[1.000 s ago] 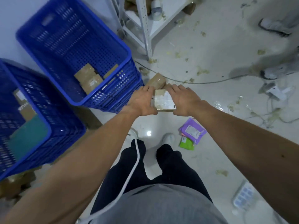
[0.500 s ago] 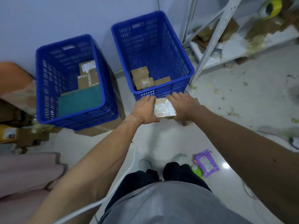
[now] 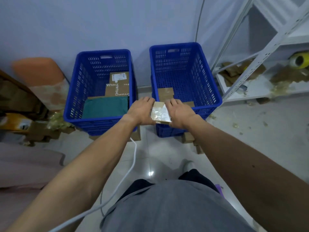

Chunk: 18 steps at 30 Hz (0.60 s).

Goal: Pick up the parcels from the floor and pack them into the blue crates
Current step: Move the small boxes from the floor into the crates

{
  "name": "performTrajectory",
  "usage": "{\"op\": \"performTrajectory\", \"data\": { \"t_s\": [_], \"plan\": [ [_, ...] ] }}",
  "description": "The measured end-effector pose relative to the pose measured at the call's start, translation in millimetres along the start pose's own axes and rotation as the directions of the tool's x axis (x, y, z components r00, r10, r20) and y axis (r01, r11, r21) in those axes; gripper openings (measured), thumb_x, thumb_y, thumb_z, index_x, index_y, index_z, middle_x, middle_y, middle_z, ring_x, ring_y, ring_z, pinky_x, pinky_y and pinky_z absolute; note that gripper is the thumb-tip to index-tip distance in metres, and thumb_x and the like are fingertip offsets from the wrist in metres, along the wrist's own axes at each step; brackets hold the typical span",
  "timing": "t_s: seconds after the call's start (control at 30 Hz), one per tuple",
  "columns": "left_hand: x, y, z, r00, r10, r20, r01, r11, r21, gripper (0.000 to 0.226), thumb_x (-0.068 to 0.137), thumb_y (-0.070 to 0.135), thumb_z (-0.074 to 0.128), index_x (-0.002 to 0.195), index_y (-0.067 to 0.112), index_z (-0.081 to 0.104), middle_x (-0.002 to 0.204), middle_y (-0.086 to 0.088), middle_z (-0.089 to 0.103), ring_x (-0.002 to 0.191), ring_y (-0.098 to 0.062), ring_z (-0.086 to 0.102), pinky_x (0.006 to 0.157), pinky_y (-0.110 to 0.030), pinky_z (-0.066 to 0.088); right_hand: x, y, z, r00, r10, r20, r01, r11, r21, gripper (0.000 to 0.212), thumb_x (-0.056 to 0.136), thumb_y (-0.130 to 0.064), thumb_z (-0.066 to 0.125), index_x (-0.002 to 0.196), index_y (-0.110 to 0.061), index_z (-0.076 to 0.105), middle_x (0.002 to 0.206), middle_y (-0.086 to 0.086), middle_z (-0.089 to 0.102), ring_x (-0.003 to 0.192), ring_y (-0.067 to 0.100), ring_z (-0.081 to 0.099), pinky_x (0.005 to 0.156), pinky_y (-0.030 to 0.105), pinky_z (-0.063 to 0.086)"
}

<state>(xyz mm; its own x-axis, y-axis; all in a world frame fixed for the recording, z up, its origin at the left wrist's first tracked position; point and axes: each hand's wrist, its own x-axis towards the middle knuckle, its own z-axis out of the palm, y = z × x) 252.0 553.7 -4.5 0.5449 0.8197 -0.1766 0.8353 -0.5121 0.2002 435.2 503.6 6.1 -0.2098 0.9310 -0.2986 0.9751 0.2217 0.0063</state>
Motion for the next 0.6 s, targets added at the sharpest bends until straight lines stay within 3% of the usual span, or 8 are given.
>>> {"op": "performTrajectory", "data": {
  "t_s": [0.3, 0.5, 0.6],
  "plan": [
    [61.4, 1.6, -11.2, 0.999, -0.042, 0.006, 0.042, 0.999, 0.033, 0.086, 0.061, 0.058, 0.078, 0.129, 0.015, 0.048, 0.116, -0.002, 0.056, 0.104, -0.022, 0.053, 0.088, -0.035, 0.048, 58.1, 55.9, -8.2, 0.995, -0.101, -0.007, 0.101, 0.995, 0.002, 0.097, 0.071, -0.043, 0.078, 0.146, -0.013, 0.025, 0.133, 0.007, 0.043, 0.115, 0.026, 0.047, 0.089, 0.038, 0.046],
    [131.2, 29.5, -10.0, 0.993, -0.112, 0.029, 0.112, 0.994, -0.002, 0.083, 0.062, 0.06, 0.078, 0.127, 0.017, 0.048, 0.118, -0.001, 0.056, 0.107, -0.021, 0.052, 0.088, -0.035, 0.049, 99.7, 131.9, -17.2, 0.982, -0.184, 0.03, 0.184, 0.983, 0.001, 0.087, 0.077, -0.044, 0.075, 0.144, -0.011, 0.028, 0.133, 0.007, 0.042, 0.116, 0.024, 0.046, 0.086, 0.035, 0.042],
    [169.0, 43.9, -9.2, 0.993, -0.106, 0.051, 0.105, 0.994, 0.028, 0.085, 0.063, 0.07, 0.068, 0.126, 0.017, 0.048, 0.116, -0.001, 0.057, 0.103, -0.02, 0.055, 0.087, -0.034, 0.049, 120.3, 171.2, -12.5, 0.979, -0.191, 0.069, 0.192, 0.981, -0.016, 0.087, 0.079, -0.04, 0.076, 0.145, -0.012, 0.027, 0.138, 0.007, 0.039, 0.12, 0.025, 0.043, 0.091, 0.038, 0.041]
  ]
}}
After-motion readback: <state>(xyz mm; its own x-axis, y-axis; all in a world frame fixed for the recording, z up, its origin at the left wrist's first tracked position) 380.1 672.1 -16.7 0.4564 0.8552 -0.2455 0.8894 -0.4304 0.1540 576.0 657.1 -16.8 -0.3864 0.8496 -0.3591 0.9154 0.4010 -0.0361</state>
